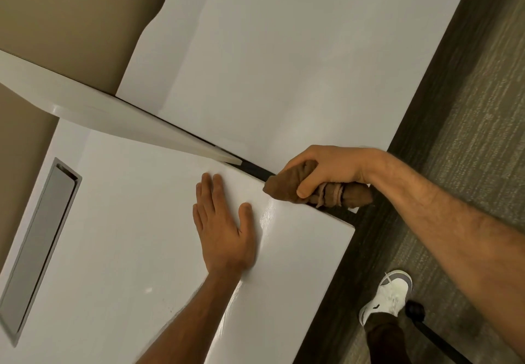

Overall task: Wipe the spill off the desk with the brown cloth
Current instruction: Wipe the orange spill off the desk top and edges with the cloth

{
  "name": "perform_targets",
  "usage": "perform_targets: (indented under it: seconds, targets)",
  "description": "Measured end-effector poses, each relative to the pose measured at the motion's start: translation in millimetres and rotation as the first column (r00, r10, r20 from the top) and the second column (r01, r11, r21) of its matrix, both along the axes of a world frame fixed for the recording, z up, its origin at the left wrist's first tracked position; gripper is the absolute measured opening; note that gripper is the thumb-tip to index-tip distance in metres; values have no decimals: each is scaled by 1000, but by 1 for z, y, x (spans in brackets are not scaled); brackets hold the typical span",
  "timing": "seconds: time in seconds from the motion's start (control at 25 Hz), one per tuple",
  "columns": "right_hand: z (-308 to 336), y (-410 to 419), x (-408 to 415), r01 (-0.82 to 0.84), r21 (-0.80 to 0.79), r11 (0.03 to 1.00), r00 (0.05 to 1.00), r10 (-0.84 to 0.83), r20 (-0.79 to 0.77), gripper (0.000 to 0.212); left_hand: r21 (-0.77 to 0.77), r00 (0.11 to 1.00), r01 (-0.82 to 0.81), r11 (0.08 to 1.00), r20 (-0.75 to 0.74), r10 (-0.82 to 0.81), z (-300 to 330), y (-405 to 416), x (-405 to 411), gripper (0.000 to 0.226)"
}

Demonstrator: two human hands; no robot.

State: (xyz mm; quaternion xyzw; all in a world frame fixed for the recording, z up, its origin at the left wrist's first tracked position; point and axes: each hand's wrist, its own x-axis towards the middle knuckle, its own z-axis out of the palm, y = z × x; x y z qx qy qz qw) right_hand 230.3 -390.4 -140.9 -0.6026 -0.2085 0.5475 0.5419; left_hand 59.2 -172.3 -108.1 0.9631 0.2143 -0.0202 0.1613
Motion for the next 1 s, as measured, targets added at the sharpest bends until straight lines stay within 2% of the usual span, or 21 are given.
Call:
perform_targets:
  seconds: [0.08,0.2,0.24,0.32,0.44,0.64,0.84,1.0]
  targets:
    - [4,-3,2,27,37,999,1000,-27,12,50,5,1000,-3,1000,-5,3,0,0,0,75]
    - [11,16,7,273,119,955,961,-275,6,42,1,1000,0,1000,-6,0,1,0,-1,75]
    - [12,27,7,305,123,944,951,-310,23,43,-1,1000,1,1000,-7,-1,1,0,-1,75]
    - [11,52,1,240,112,964,967,-248,58,47,4,1000,3,1000,-9,-2,1,0,-1,76]
    - [7,65,-7,174,69,982,985,-174,-5,40,-7,1000,0,1000,-7,0,3,-1,0,77]
    - [-4,32,-13,154,86,984,987,-149,-62,41,-14,1000,-14,1000,1,14,2,-2,1,77]
    - [-19,-4,-32,192,105,976,979,-182,-96,32,-13,1000,-22,1000,-2,22,4,-3,2,77]
    - [-24,-20,-39,215,103,971,976,-211,-44,37,-11,1000,-16,1000,-2,16,3,-3,1,76]
